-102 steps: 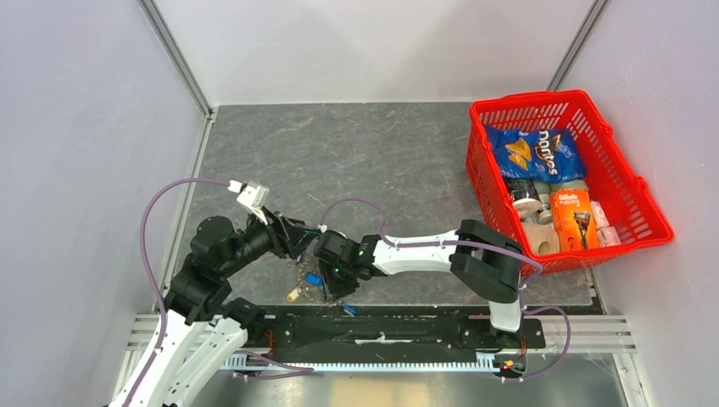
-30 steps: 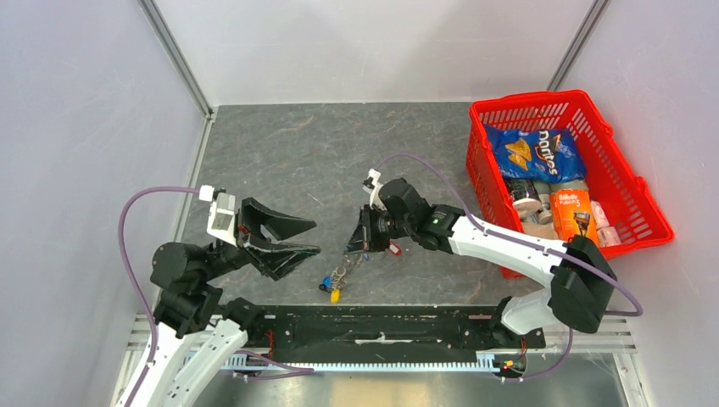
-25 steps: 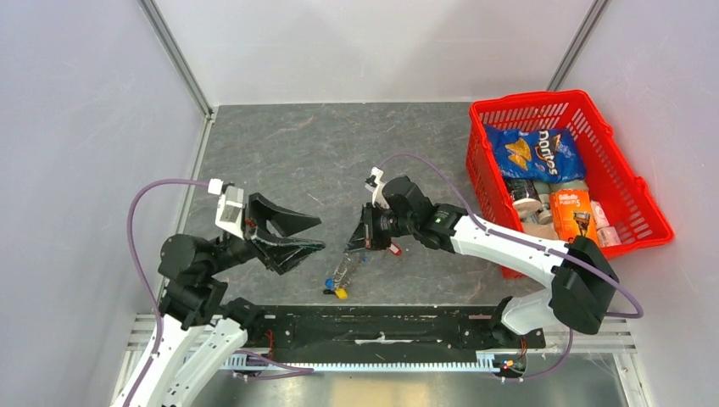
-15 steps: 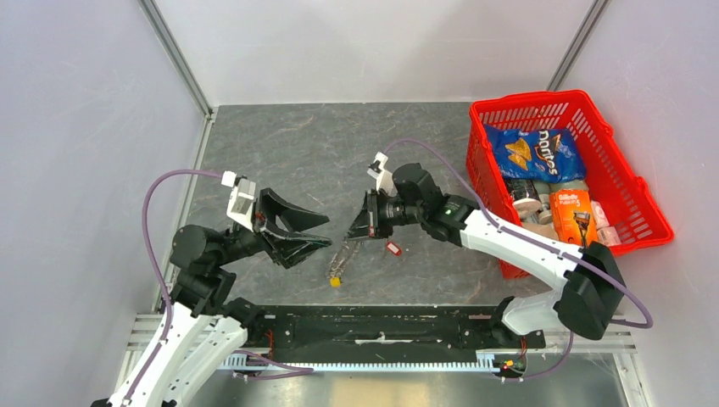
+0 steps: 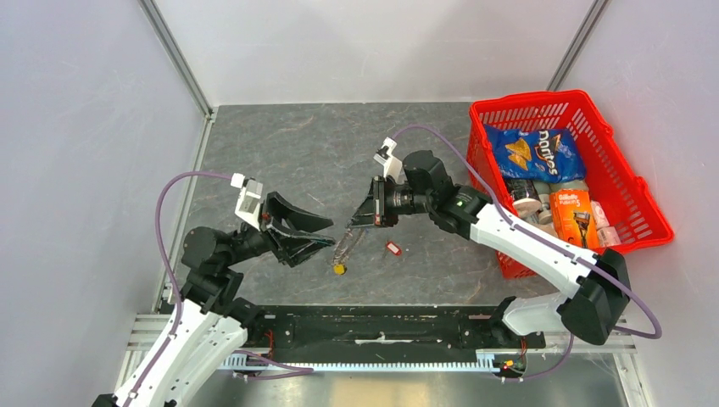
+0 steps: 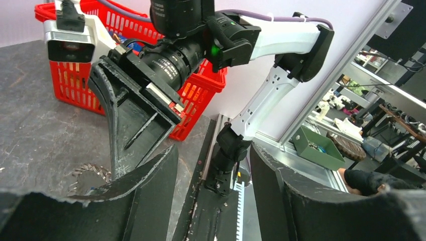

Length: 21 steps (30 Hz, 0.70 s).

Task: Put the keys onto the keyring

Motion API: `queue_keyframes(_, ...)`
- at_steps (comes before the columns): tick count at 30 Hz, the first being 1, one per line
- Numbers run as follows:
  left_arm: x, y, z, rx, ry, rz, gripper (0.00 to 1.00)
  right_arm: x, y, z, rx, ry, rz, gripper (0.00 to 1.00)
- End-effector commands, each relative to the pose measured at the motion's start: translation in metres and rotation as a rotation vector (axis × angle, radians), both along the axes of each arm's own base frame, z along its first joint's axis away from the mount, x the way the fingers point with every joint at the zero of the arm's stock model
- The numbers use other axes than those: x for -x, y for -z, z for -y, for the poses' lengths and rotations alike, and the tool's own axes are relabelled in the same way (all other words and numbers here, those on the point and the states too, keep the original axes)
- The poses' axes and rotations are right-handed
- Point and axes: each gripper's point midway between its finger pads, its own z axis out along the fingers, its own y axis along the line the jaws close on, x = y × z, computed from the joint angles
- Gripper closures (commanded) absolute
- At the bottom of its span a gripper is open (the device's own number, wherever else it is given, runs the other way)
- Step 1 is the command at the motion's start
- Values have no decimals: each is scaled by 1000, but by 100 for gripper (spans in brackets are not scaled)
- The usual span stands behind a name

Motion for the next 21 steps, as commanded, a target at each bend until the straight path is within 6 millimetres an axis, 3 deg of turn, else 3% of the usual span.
queue_keyframes(1,-9,-6,-3,36,-55,-12,39,6,-51,2,-98,-32,92,100)
queue_keyframes(7,-22,8,-5,46,-120,-47,35,20,-67,9,-121,-78,110,100)
queue_keyframes(21,-21,4,-5,195,-89,1,30,54,-114,24,-180,-200,131,100)
